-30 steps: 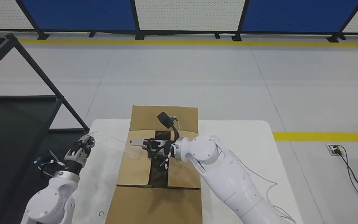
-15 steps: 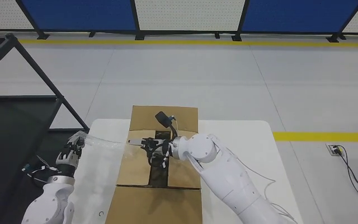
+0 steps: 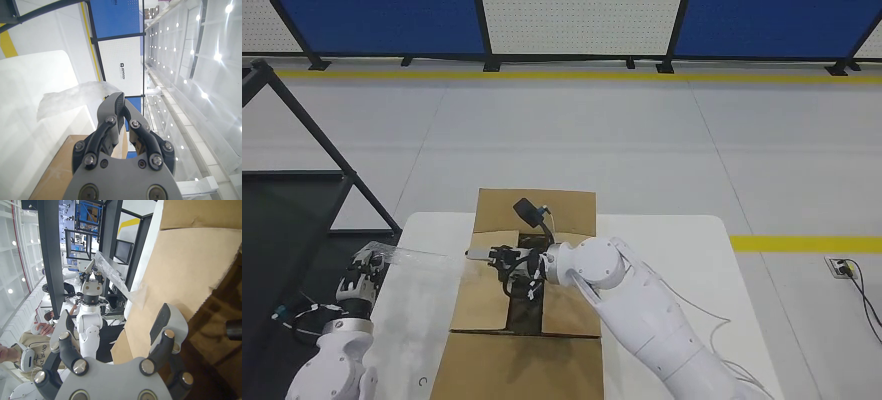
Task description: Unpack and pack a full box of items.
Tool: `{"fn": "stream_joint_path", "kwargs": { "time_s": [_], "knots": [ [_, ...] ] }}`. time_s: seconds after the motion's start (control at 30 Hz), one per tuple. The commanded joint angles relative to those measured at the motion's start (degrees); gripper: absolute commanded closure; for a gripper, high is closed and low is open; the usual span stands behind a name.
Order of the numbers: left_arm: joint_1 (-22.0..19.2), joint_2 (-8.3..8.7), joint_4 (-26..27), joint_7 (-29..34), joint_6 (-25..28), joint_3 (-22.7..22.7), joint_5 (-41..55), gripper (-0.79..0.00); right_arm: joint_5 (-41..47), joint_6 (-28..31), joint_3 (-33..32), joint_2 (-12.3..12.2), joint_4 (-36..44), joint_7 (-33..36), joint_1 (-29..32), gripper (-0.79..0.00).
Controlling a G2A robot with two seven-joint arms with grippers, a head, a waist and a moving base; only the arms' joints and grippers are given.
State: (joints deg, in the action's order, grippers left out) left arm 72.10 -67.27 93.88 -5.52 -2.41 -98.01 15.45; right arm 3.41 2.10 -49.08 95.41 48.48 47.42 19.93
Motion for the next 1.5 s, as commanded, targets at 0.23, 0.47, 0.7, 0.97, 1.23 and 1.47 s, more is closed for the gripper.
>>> {"fn": "stream_joint_path", "kwargs": {
  "time_s": [0.23,0.47,0.7,0.97,1.23,1.47],
  "knots": [
    [0.51,-0.51,0.10,-2.27,-0.71,0.52,-0.34,0.000,2.30,1.30,-0.24,0.98,-2.03,-3.29,-0.22,-0.785],
    [1.15,-0.78,0.21,-3.63,-2.50,0.15,-0.76,0.000,2.17,1.58,0.13,1.52,-3.67,-3.35,-0.78,-0.785],
    [0.57,-0.94,-0.96,-3.29,-4.46,0.42,-2.19,-0.154,2.37,1.96,0.12,1.98,-5.42,-3.06,-1.45,-0.785],
    [-1.04,-1.16,-3.72,-2.66,-5.25,0.68,-2.54,-0.708,2.13,2.31,-0.12,2.26,-6.56,-2.86,-1.74,-0.785],
    [-2.61,-1.37,-6.61,-1.30,-5.11,0.75,-1.90,-0.699,1.62,2.33,-0.50,2.36,-6.53,-2.75,-1.54,-0.785],
    [-2.19,-1.55,-6.41,-1.25,-4.95,0.69,-2.24,-0.699,2.27,3.39,-0.70,2.56,-5.16,-1.57,-0.94,-0.785]
  ]
}}
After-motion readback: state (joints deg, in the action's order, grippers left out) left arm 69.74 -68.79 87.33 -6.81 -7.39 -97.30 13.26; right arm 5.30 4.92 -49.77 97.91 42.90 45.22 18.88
